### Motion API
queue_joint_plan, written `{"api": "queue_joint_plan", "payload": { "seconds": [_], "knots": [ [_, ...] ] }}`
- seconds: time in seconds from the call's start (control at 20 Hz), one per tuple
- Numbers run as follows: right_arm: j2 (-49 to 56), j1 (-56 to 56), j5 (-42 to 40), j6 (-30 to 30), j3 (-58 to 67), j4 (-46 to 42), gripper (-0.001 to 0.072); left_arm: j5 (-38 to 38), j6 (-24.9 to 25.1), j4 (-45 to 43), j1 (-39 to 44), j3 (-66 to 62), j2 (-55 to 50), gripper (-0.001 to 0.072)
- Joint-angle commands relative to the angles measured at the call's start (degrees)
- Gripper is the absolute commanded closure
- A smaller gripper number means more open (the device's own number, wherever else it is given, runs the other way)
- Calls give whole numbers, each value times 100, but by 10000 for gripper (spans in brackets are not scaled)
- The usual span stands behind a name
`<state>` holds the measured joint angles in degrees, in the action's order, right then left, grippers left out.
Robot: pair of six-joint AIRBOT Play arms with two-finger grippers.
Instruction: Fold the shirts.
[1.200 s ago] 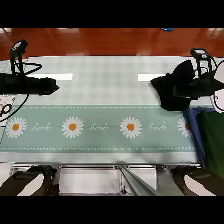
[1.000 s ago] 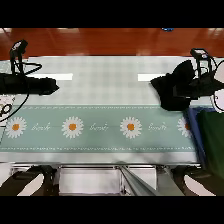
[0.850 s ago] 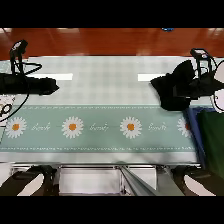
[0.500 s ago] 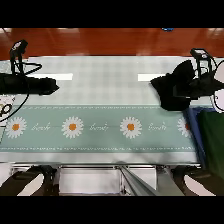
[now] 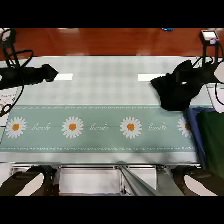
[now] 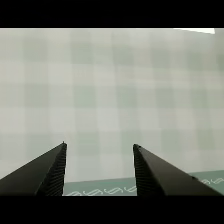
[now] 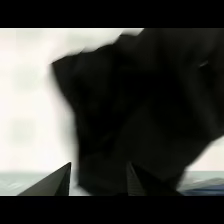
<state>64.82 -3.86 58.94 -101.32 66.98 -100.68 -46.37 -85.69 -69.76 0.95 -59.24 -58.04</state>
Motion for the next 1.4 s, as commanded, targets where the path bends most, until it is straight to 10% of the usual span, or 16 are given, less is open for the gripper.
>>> {"api": "queue_joint_plan", "payload": {
  "seconds": [0.0, 0.45, 0.65, 1.35],
  "knots": [
    [614, 684, 271, -107, -76, 151, 301, -44, -42, -81, -98, 98, -20, 198],
    [3106, 1198, -435, 444, 531, 1440, 302, 433, -260, -52, -57, 323, -52, 198],
    [3541, 1198, 24, 581, 1045, 1812, 683, 409, -245, -52, -22, 350, -411, 198],
    [72, 446, 323, 1696, 3248, 2522, 683, -1290, -413, -68, -1731, 313, 1803, 199]
  ]
}}
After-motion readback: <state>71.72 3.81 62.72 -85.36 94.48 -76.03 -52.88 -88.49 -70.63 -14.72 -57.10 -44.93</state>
